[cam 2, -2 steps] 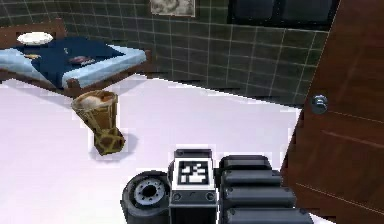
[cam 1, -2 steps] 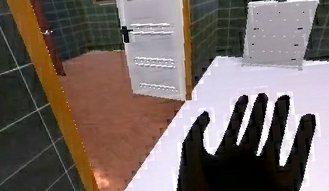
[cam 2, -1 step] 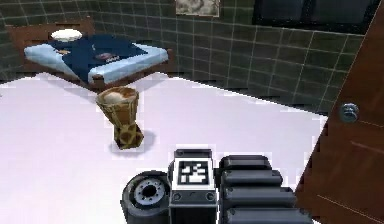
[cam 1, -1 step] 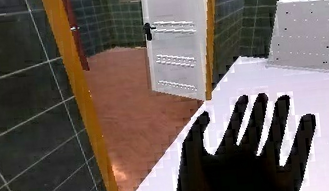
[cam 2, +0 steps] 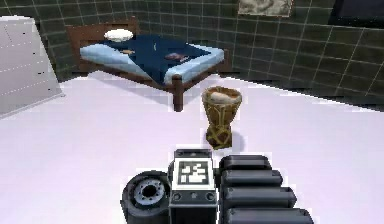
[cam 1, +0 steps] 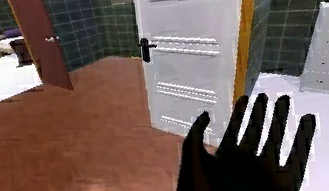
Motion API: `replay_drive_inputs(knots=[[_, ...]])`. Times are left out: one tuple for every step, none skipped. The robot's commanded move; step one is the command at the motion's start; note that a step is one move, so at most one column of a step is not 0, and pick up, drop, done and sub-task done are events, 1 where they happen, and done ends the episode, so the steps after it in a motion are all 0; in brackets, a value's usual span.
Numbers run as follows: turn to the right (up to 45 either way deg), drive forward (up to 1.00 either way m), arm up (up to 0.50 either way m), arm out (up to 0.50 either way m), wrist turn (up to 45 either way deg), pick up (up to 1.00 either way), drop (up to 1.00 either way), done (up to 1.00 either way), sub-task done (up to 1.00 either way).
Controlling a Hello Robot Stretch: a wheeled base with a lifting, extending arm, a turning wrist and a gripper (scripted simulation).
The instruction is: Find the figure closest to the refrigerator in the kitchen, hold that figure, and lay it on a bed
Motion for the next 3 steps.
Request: replay_drive_inputs(knots=[[0.0, 0.15, 0.0, 0.0, 0.0, 0.0, 0.0, 0.0, 0.0], [-42.0, 0.0, 0.0, 0.0, 0.0, 0.0, 0.0, 0.0, 0.0], [0.0, 1.0, 0.0, 0.0, 0.0, 0.0, 0.0, 0.0, 0.0]])
